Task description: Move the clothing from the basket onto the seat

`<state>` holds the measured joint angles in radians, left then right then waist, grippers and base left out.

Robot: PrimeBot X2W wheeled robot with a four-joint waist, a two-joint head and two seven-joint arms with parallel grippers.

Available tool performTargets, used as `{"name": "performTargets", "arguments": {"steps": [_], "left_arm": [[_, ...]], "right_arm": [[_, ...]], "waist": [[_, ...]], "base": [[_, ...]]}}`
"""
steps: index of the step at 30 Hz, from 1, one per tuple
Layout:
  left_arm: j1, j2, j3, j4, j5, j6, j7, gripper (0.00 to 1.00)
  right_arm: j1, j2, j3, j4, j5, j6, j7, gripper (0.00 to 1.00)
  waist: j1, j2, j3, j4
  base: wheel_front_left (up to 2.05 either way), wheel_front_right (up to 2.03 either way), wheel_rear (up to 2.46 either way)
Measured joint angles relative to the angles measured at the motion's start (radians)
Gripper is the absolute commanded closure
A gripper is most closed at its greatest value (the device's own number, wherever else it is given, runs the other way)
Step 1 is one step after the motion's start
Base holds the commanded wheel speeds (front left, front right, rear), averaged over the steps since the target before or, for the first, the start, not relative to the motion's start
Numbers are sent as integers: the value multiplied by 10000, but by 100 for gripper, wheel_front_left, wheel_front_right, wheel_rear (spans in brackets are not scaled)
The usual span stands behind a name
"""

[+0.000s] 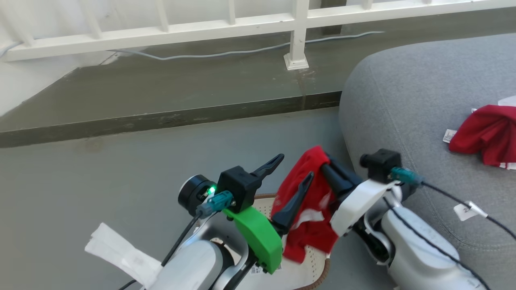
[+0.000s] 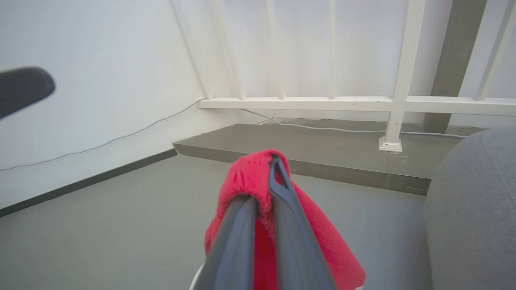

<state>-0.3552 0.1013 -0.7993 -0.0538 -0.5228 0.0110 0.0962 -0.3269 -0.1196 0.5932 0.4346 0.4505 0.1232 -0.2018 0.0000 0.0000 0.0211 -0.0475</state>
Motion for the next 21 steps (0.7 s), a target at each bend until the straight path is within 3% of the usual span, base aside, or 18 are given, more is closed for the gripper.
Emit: {"name": "performTargets", "arguments": {"steps": [21], "left_arm": [[690, 508, -464, -683, 545, 245, 190, 0]], "right_arm": [[-998, -880, -1701, 412, 374, -299, -282, 100]], "waist": [[0, 0, 372, -1459]], "base": [[0, 0, 0]]}}
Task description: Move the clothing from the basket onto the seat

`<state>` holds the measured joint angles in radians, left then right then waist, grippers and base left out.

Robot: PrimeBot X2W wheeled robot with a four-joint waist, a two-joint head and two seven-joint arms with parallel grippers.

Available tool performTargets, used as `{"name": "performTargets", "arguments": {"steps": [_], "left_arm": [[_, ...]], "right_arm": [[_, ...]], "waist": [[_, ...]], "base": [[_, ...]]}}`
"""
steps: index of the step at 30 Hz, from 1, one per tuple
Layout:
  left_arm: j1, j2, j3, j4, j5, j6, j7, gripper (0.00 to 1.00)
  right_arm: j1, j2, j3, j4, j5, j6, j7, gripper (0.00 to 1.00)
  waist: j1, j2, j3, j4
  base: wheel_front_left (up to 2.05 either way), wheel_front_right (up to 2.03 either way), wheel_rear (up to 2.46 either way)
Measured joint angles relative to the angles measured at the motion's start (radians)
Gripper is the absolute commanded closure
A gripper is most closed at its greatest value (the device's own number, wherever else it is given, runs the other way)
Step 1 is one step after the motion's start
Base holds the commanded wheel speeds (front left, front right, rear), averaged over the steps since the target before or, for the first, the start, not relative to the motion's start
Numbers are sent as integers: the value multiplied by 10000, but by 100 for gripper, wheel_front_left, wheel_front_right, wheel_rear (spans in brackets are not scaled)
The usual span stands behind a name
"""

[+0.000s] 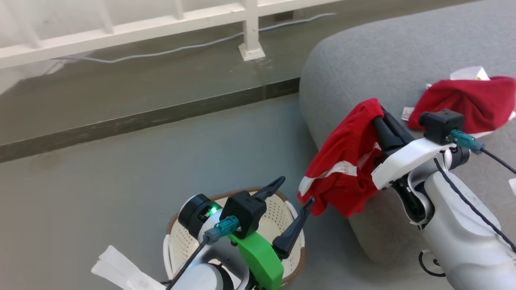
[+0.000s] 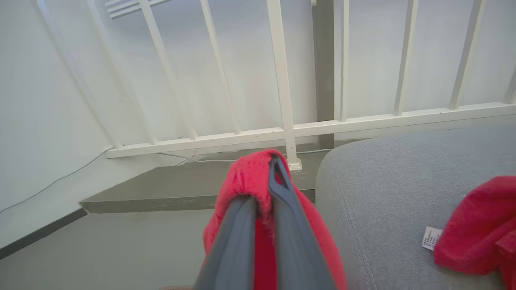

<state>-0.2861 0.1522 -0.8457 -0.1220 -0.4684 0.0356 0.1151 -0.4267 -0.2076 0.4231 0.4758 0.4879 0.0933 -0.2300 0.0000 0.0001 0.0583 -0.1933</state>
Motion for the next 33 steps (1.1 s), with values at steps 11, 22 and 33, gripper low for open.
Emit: {"name": "performTargets", "arguments": {"steps": [11, 22, 33], "left_arm": [[-5, 244, -6, -219, 167, 15, 176, 0], [-197, 259, -219, -433, 594, 86, 483, 0], [-687, 161, -451, -472, 617, -107, 679, 0]], "right_arm": [[-247, 0, -466, -15, 148, -94, -111, 100], [-971, -244, -1074, -12, 230, -159, -174, 100], [-3413, -1097, -1789, 259, 322, -146, -186, 100]], "waist": [[0, 0, 538, -1071], [0, 0, 1251, -1942], [0, 0, 1940, -1808]], "base": [[0, 0, 0], [0, 0, 0], [0, 0, 0]]}}
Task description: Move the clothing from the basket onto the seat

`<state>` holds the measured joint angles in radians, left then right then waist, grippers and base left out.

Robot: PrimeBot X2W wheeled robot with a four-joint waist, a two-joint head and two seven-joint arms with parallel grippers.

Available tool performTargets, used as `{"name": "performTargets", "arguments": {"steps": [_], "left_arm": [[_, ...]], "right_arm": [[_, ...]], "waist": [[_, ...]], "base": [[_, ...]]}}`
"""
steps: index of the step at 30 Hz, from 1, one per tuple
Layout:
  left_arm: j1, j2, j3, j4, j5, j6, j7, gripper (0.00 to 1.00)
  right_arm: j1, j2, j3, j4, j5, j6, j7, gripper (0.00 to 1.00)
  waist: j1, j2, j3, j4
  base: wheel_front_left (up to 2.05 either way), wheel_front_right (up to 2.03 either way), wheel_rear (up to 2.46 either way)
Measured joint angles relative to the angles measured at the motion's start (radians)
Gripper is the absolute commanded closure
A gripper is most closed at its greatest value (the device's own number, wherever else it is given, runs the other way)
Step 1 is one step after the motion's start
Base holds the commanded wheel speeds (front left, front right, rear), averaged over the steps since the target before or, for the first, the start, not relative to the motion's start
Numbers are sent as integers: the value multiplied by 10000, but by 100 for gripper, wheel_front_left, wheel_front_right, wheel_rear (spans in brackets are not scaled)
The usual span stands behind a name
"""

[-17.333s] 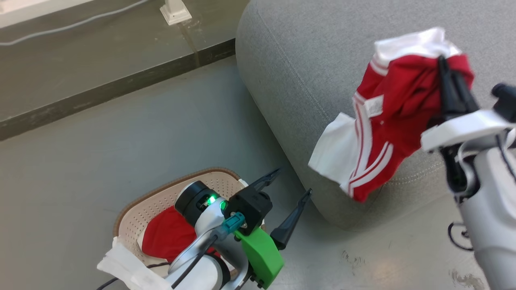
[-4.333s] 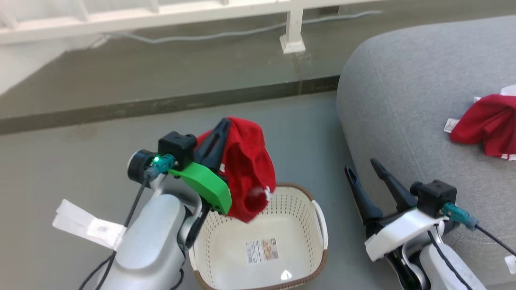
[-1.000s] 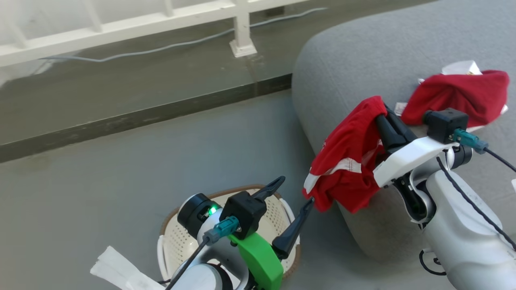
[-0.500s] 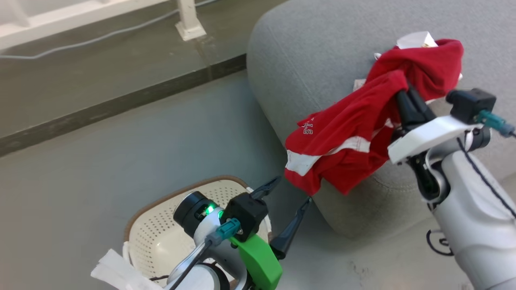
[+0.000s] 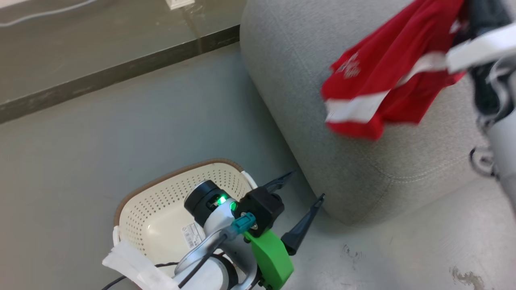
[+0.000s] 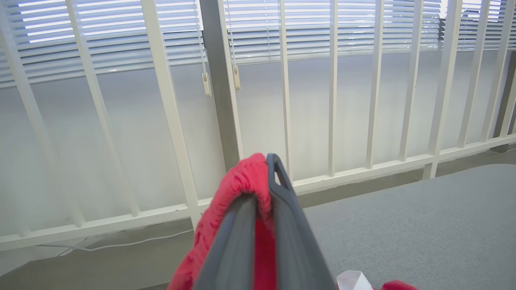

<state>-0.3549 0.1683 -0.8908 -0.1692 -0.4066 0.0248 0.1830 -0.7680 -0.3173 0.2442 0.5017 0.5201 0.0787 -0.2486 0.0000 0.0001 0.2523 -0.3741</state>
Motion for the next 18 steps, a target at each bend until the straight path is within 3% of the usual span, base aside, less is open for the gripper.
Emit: {"name": "performTargets", "arguments": {"steps": [10, 18], "left_arm": [[-403, -280, -199, -13, 69, -221, 12, 0], [-670, -320, -249, -15, 151, -259, 23, 0]], "right_arm": [[-2343, -1333, -886, 437, -29, -207, 345, 100], [-2973, -2362, -1486, 1097, -46, -441, 604, 100]], "waist": [[0, 0, 511, 760], [0, 0, 930, 1359]], "base": [[0, 0, 0], [0, 0, 0]]}}
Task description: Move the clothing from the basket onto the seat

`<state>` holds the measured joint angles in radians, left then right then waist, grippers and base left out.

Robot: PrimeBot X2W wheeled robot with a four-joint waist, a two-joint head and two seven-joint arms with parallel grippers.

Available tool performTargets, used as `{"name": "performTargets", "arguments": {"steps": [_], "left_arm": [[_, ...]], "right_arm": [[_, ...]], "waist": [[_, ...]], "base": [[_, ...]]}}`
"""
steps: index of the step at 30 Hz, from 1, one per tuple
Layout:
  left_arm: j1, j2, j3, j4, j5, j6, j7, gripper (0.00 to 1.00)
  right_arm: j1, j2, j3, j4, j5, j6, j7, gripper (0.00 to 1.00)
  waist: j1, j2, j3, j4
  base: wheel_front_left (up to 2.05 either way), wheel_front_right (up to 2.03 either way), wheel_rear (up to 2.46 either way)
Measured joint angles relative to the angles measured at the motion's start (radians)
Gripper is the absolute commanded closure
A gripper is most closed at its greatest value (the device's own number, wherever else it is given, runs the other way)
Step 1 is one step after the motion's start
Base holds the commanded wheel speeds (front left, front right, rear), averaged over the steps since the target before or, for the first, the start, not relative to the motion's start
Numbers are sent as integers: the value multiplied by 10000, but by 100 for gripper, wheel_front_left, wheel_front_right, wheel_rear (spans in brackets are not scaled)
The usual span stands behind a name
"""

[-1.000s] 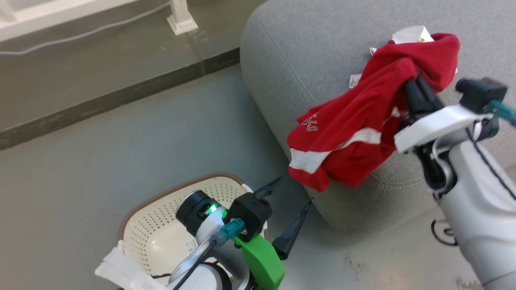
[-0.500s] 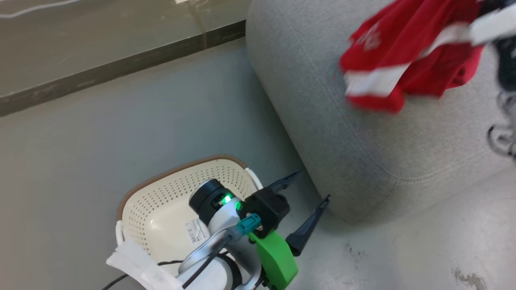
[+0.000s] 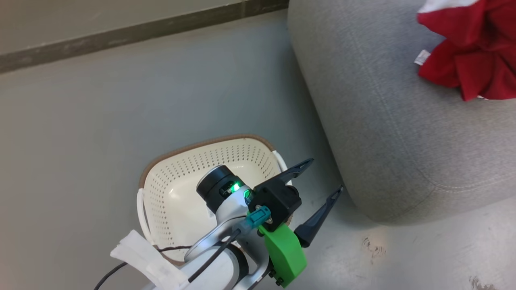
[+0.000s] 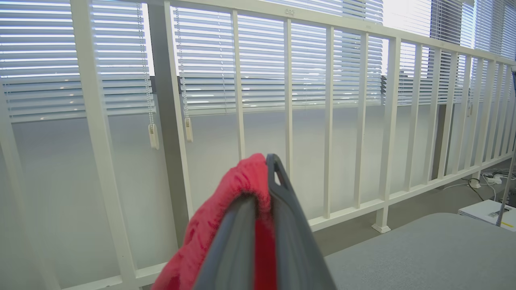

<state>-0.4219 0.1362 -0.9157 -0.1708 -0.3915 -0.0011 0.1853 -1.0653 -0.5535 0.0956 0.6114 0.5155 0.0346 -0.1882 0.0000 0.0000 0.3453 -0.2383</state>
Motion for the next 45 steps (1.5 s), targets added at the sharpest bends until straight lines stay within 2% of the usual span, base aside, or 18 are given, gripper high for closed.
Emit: {"name": "performTargets", "arguments": {"steps": [9, 17, 26, 32, 33, 34, 40, 45], "left_arm": [[-191, -4, -19, -67, 353, 2, 167, 0], [-474, 48, 10, -130, 537, 4, 305, 0], [-725, 117, 104, -8, 564, -8, 307, 0], [-758, 115, 109, 59, 562, -84, 282, 0], [-759, 115, 115, 98, 562, -92, 249, 0], [-761, 117, 130, 155, 560, -115, 245, 0], [-763, 109, 196, 420, 512, -178, -33, 0], [-761, 96, 355, 656, 426, -180, -293, 0]], "right_arm": [[95, -146, -238, 1103, 144, -105, 217, 100], [372, -115, -656, 2065, 376, -566, 201, 100], [957, 431, -972, 3283, 518, -1172, 42, 100], [1164, 579, -1191, 3908, 813, -1260, 52, 100], [1159, 614, -1166, 3908, 813, -1256, 42, 35], [1155, 686, -1135, 3916, 811, -1256, 36, 0], [1138, 884, -598, 3963, 591, -1049, -21, 0], [1142, 1032, -347, 4036, 380, -713, -61, 0]], "waist": [[0, 0, 778, 501], [1, 0, 1569, 750], [1, 0, 2126, 715], [0, 0, 2131, 652], [0, 0, 2119, 645], [1, 0, 2098, 638], [0, 0, 1779, 593], [0, 0, 1433, 560]], "base": [[0, 0, 0], [0, 0, 0], [0, 0, 0], [0, 0, 0], [0, 0, 0], [0, 0, 0], [0, 0, 0], [0, 0, 0]]}}
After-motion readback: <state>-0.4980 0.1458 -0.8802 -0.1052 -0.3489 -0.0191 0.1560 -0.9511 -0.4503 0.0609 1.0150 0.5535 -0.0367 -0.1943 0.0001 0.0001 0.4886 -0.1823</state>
